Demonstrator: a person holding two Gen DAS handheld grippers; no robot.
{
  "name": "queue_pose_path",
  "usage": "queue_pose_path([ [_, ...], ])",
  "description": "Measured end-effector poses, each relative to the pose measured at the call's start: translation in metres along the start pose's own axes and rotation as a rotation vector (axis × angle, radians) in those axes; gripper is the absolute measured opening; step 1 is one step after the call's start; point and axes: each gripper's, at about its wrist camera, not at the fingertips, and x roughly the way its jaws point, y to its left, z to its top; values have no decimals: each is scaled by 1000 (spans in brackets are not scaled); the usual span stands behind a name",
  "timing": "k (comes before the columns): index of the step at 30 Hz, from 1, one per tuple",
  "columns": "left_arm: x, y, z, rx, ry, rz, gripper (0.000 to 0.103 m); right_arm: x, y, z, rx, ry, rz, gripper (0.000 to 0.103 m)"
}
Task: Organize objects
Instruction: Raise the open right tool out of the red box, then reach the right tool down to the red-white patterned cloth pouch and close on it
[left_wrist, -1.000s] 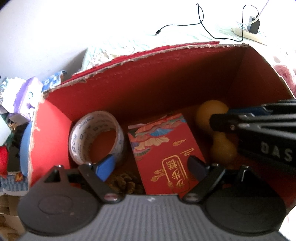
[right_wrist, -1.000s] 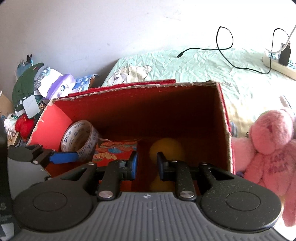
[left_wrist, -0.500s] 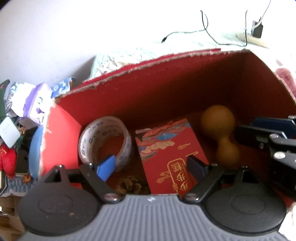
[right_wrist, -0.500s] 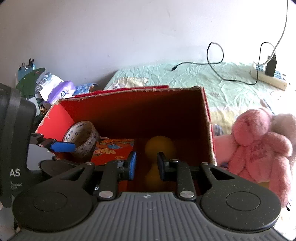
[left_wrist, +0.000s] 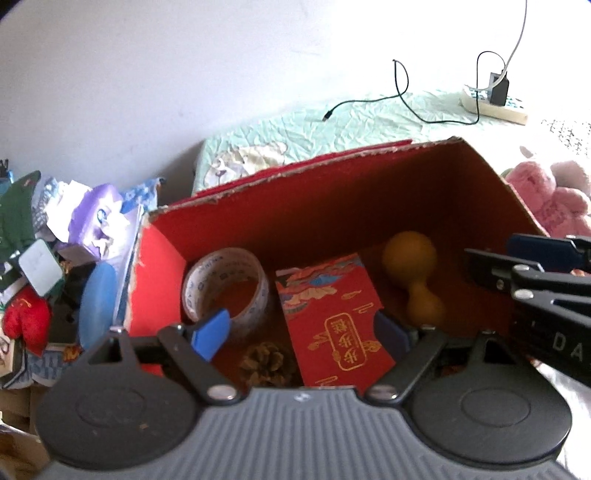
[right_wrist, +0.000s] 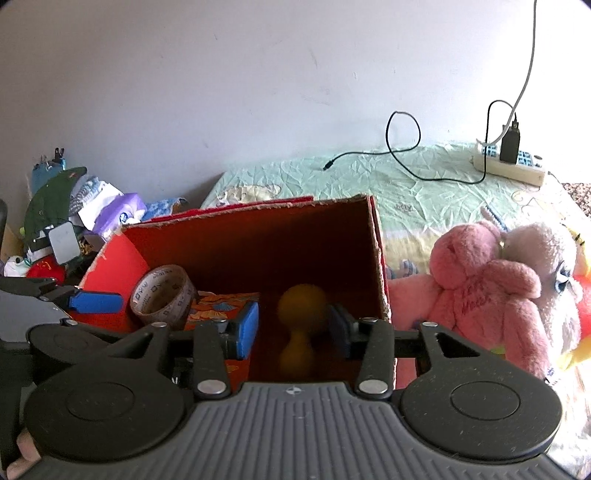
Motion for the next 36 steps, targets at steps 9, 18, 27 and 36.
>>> queue_pose_path([
  [9,-21,-1,-13,-29,-21,-27,88,-18,4,-6,-1,-9,31,45],
  [18,-51,6,-34,-64,-94,-75,88,-40,3,-21,51,-76,165,45],
  [27,-76,23,-70,-107,-142,-146,87,-59,4,-47,2,-115,261,32],
  [36,-82,49,-100,-213,-134,-204,84,-57,15,-64,-43,-54,402,19],
])
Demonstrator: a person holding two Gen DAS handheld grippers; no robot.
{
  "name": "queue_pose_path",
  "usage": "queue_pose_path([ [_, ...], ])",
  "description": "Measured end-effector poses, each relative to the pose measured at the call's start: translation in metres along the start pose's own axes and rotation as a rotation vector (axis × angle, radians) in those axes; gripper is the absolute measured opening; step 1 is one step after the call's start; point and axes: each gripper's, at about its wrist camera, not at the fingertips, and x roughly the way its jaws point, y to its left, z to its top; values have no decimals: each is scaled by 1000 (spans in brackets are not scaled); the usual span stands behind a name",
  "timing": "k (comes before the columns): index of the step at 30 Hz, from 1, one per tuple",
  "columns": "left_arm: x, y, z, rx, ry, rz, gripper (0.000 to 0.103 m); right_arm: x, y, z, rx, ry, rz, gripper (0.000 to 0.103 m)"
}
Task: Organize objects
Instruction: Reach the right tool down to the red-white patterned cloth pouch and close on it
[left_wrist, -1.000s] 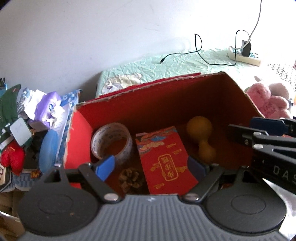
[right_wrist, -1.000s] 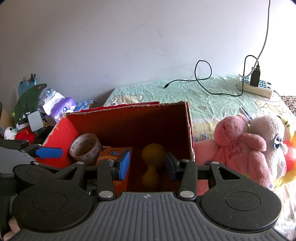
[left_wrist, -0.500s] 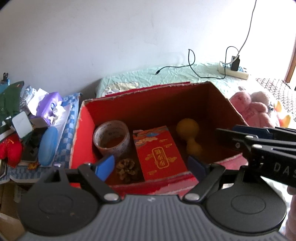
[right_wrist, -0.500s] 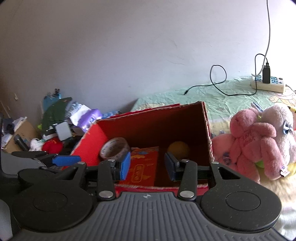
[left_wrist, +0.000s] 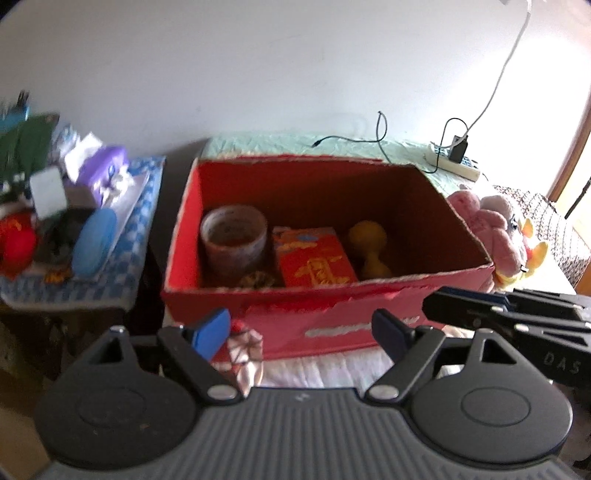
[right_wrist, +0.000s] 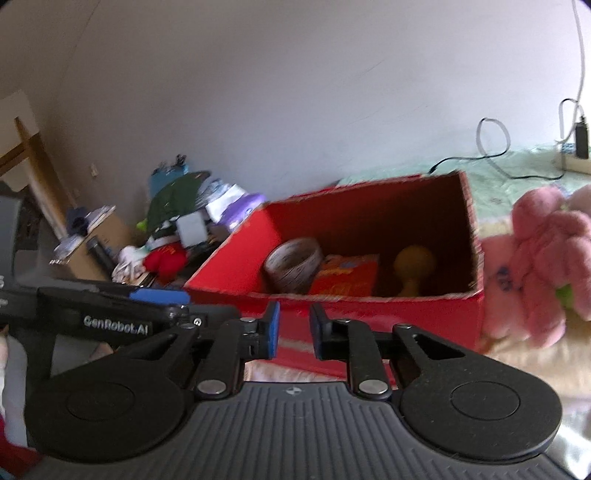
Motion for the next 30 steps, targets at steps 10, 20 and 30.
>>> queue_pose_path([
  [10,14,30,-35,-91,118,55,81,33,-6,-18,106,161,32,21],
  [20,33,44,-60,-112,239,86,77,64,-7,-31,212,313,124,25],
  [30,43,58,-74,-202,297,41,62,100,9,-31,264,453,227,33],
])
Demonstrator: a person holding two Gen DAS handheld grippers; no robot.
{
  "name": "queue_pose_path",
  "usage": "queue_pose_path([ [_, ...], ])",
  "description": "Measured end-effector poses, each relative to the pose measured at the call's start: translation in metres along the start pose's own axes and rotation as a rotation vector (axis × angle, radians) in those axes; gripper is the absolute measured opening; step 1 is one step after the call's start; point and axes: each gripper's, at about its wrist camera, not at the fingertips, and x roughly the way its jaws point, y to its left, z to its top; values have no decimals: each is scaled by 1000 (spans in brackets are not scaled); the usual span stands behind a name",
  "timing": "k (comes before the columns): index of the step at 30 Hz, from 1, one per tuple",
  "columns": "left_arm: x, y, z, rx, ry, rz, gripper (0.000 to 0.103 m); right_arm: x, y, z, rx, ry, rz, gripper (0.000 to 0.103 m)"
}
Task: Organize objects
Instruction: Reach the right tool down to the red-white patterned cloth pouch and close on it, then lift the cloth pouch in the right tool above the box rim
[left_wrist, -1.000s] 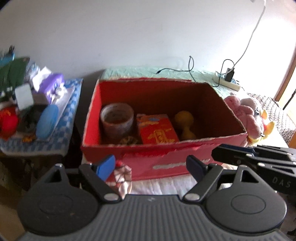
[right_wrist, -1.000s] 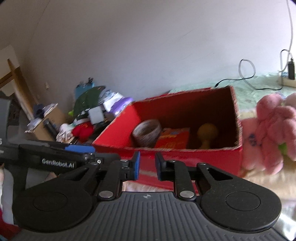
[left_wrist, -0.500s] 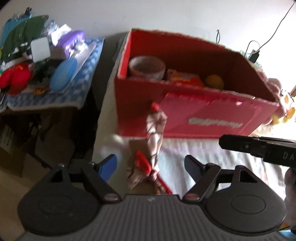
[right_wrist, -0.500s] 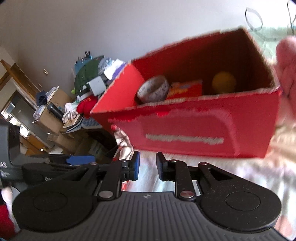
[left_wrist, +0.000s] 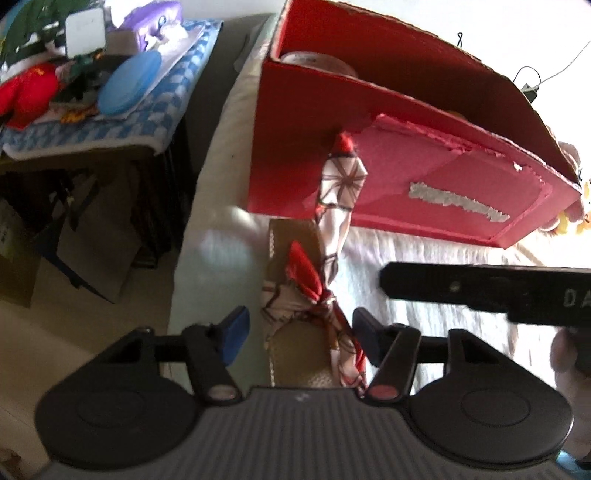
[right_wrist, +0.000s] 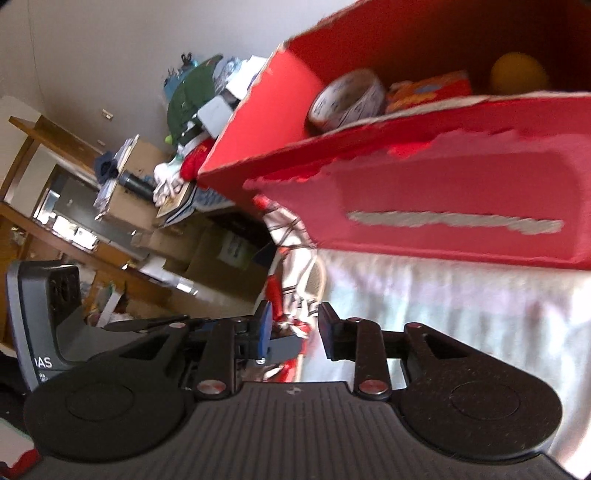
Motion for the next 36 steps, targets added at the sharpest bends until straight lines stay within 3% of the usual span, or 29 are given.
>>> queue_pose_path([
  [3,3,0,0,-10,11,-15,56,14,5,4,10,47,2,40],
  [13,7,7,-3,-36,27,-46,56,48,9,6,1,120,-60,47],
  [22,7,1,-1,-1,37,-46,55,42,-3,5,31,134,-42,39],
  [29,4,-23,6,127,74,-72,55,13,-22,3,99,116,-21,38],
  [36,2,-68,10,325,105,-165,55,-30,-45,-6,187,46,-30,38],
])
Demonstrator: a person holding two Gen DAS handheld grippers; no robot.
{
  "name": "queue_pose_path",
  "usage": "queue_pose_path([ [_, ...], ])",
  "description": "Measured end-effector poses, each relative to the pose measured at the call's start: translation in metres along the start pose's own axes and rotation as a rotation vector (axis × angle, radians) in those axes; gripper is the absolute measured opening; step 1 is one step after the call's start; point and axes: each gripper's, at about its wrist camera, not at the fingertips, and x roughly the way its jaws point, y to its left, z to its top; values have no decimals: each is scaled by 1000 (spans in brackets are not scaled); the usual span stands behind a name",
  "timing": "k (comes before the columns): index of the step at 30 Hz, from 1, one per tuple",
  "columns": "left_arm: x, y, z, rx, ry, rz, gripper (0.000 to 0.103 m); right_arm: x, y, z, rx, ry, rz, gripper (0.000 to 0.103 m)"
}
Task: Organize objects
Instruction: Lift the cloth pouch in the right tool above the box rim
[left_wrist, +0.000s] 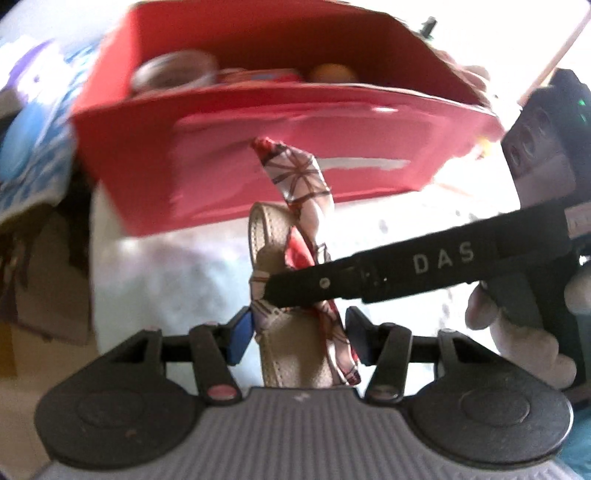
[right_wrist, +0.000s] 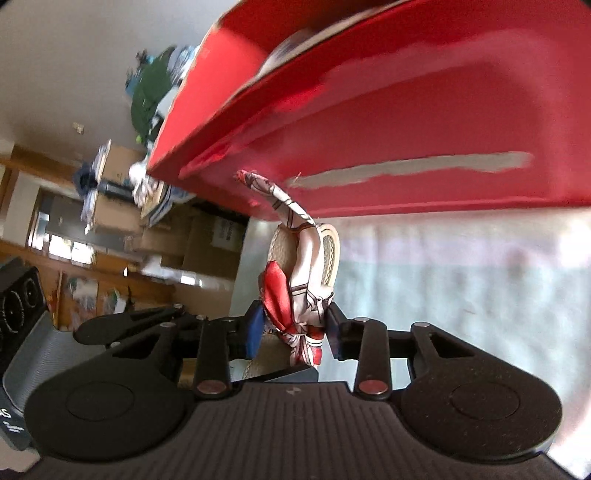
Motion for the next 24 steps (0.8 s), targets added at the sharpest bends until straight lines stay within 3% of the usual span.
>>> queue_pose_path([
  [12,13,-95,36,421,-4,-140,55,-93,-32,-31,124,-257,-123,37],
  [17,1,-118,51,506,-65,-192,55,-128,-29,-36,131,-372,-150,37],
  [24,-35,-127,86,528,-202,-240,55,-165,-1,-16,16,-506,-180,37],
])
